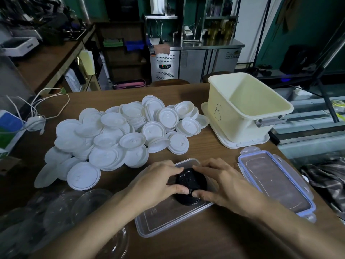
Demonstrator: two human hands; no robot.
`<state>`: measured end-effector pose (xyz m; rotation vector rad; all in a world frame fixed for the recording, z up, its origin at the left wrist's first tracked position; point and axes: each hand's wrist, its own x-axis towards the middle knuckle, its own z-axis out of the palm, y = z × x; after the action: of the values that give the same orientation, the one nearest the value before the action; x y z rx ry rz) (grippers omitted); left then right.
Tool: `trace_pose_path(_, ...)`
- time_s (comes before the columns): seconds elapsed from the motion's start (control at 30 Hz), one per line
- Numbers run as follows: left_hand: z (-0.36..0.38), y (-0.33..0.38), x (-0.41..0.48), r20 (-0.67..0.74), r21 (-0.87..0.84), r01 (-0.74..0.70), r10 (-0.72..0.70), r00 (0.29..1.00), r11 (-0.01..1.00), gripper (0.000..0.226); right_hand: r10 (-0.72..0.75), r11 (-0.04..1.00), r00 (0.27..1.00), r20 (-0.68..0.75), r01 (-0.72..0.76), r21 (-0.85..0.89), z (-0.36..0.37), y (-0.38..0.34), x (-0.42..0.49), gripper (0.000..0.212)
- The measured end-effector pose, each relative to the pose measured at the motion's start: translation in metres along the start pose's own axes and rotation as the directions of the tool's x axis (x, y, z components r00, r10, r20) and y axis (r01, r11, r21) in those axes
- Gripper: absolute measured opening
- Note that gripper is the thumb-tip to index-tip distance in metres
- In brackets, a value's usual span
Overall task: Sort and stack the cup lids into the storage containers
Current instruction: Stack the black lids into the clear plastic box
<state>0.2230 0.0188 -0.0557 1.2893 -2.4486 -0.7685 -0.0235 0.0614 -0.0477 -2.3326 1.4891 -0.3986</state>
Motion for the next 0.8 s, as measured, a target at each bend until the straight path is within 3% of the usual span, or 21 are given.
trace_pose_path(0.23, -0.002, -0.006, 0.006, 0.076, -0.116, 0.006, 0.002, 0.997, 0.993, 0.078, 0.053, 0.998, 0.997, -0.051, -0.053, -0.015, 0.006, 0.004, -0.007, 0.085)
trace_pose_path(0.4, 0.004, -0.009, 0.010, 0.038, -0.134, -0.001, 0.006, 0.999, 0.991, 0.078, 0.042, 0.999, 0.998, -0.054, -0.041, 0.017, 0.005, 0.007, -0.006, 0.086)
trace_pose_path(0.8, 0.003, 0.005, -0.006, 0.065, 0.066, 0.017, -0.022, 0.998, 0.998, 0.081, 0.005, 1.000, 1.000, -0.027, -0.005, 0.019, -0.008, 0.009, -0.003, 0.079)
